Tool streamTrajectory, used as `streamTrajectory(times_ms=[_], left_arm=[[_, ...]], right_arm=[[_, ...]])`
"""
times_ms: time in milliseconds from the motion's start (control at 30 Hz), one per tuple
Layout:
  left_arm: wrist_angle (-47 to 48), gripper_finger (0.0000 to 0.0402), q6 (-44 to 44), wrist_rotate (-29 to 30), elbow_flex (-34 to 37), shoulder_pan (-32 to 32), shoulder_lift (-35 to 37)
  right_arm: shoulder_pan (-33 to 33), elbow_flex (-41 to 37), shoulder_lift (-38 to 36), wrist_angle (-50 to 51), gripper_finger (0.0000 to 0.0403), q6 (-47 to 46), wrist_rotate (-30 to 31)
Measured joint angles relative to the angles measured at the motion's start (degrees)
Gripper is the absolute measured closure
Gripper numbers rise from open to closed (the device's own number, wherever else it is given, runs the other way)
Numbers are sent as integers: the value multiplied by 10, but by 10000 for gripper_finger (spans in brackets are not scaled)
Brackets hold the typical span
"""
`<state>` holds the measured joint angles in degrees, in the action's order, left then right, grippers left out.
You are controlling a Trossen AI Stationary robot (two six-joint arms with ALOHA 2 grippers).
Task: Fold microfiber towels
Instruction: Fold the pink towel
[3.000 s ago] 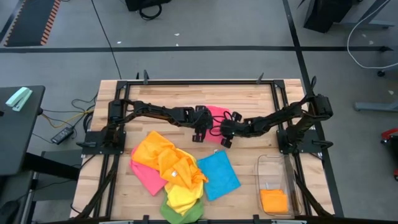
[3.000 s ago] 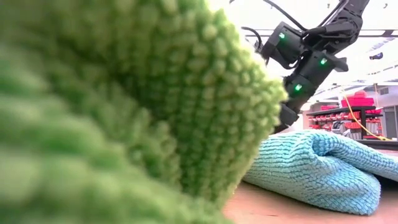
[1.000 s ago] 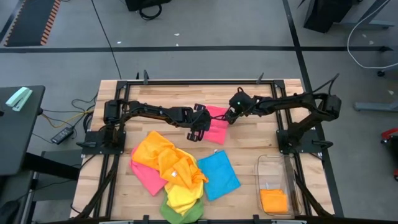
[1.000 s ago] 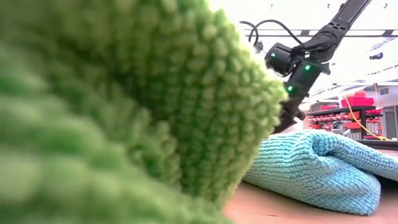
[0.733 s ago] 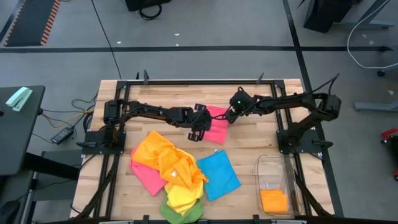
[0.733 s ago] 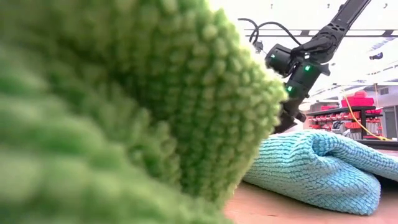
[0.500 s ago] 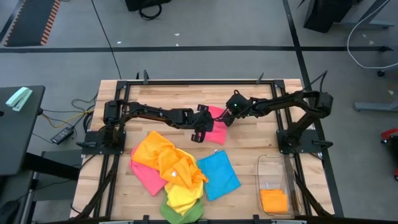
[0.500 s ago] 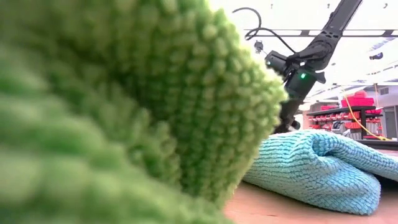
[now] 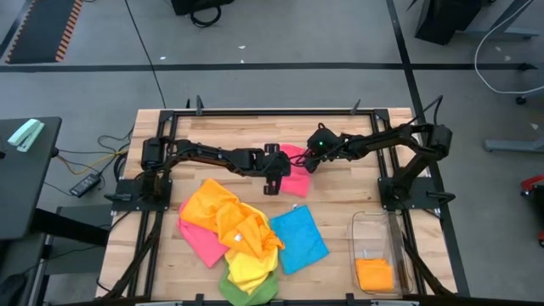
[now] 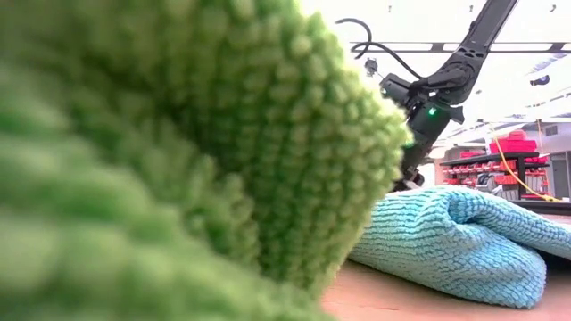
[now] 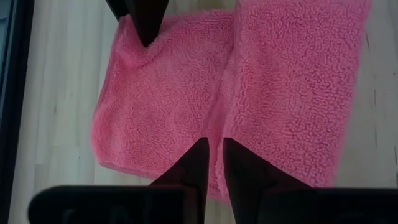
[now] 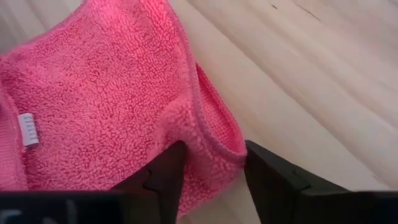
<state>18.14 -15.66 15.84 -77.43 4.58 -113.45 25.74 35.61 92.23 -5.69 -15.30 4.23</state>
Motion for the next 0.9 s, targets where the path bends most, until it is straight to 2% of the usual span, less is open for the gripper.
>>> streamTrajectory(times_ms=[400, 600, 900], left_arm=[[56, 356, -14, -1, 0, 23, 0], [58, 366, 0, -39, 0, 53, 0], [52, 344, 0, -61, 0, 84, 0]], right_arm=[[-4, 0, 0, 1, 373, 61, -7], [-41, 0, 0, 1, 392, 113, 4], [-106, 0, -19, 5, 394, 208, 114]])
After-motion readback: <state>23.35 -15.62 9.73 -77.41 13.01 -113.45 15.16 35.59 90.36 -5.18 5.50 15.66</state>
